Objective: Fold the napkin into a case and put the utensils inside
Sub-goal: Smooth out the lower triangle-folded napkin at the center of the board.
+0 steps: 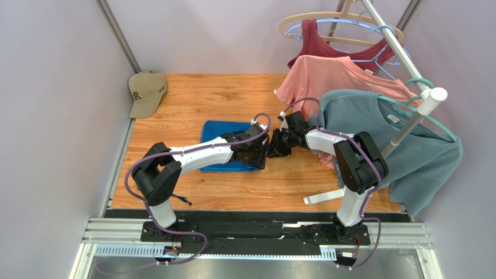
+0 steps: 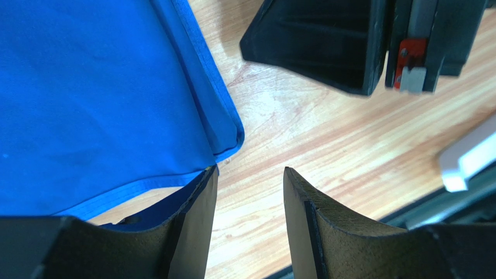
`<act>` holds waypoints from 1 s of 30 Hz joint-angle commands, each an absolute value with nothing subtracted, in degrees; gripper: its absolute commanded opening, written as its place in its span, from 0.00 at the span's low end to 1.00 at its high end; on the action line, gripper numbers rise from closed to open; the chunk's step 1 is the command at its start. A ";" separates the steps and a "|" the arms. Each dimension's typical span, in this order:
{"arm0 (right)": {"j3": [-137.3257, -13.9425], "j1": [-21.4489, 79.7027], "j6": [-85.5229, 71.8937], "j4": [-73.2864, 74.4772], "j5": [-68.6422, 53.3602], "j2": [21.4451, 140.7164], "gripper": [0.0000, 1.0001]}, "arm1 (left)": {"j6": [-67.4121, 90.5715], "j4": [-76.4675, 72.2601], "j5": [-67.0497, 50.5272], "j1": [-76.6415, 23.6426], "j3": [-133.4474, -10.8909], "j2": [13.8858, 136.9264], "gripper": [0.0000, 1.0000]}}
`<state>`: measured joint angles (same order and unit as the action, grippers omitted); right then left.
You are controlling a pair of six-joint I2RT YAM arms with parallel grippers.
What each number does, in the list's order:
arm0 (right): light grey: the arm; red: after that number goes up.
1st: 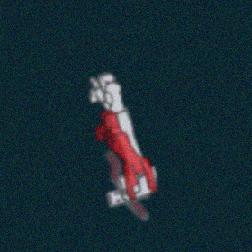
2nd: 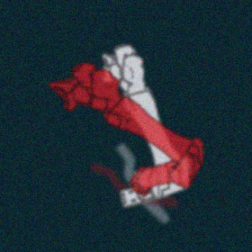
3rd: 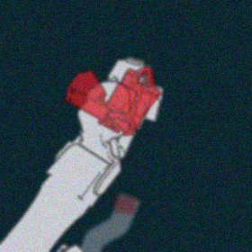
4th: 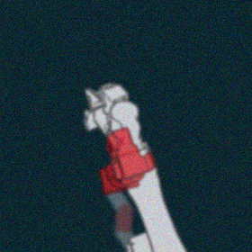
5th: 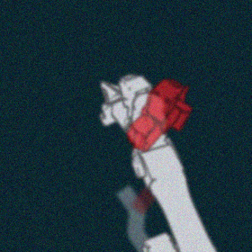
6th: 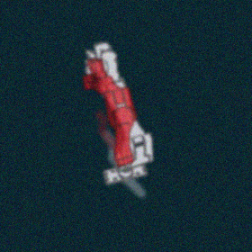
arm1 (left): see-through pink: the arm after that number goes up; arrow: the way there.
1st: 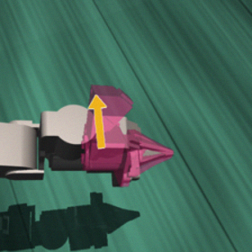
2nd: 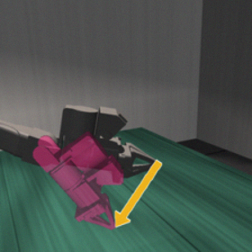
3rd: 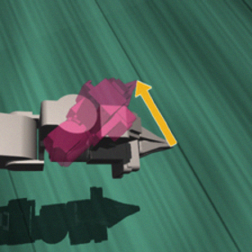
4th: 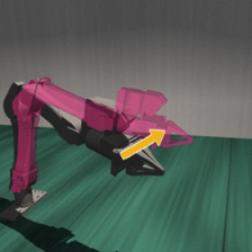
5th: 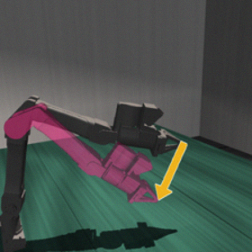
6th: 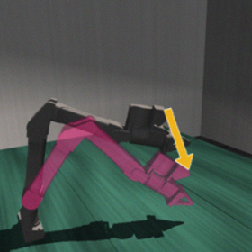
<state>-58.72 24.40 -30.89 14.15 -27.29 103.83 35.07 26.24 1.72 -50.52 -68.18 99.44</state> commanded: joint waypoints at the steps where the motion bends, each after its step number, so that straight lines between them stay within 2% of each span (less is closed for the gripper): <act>1: -57.48 25.22 -33.14 5.63 -31.55 100.90 0.23 | 34.98 26.98 10.45 -51.15 -69.17 99.93 0.54; 5: -56.25 25.49 -33.83 3.87 -33.04 102.39 0.22 | 34.72 26.63 12.13 -51.33 -68.29 99.05 0.54; 9: -55.11 25.58 -35.77 0.53 -35.33 104.23 0.15 | 34.89 29.60 13.71 -51.33 -70.13 101.33 0.52; 15: -54.93 25.93 -36.12 -1.13 -35.68 105.12 0.14 | 35.86 29.79 11.60 -51.33 -70.75 104.41 0.51; 19: -54.67 26.72 -36.04 -1.32 -35.16 105.82 0.13 | 35.77 29.36 12.04 -51.33 -70.84 104.76 0.45; 22: -54.41 26.98 -36.04 -1.58 -34.54 107.31 0.13 | 35.42 29.53 11.87 -51.33 -71.54 105.20 0.38; 26: -53.79 26.90 -35.86 -2.11 -33.66 108.37 0.12 | 35.51 29.53 10.90 -51.33 -72.16 104.16 0.12; 30: -53.79 27.25 -35.95 -2.20 -33.57 109.25 0.07 | 35.95 28.92 8.45 -51.42 -72.16 102.75 0.03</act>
<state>-54.19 26.87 -36.10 -0.05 -34.72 108.38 35.68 29.56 10.74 -51.27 -70.04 105.12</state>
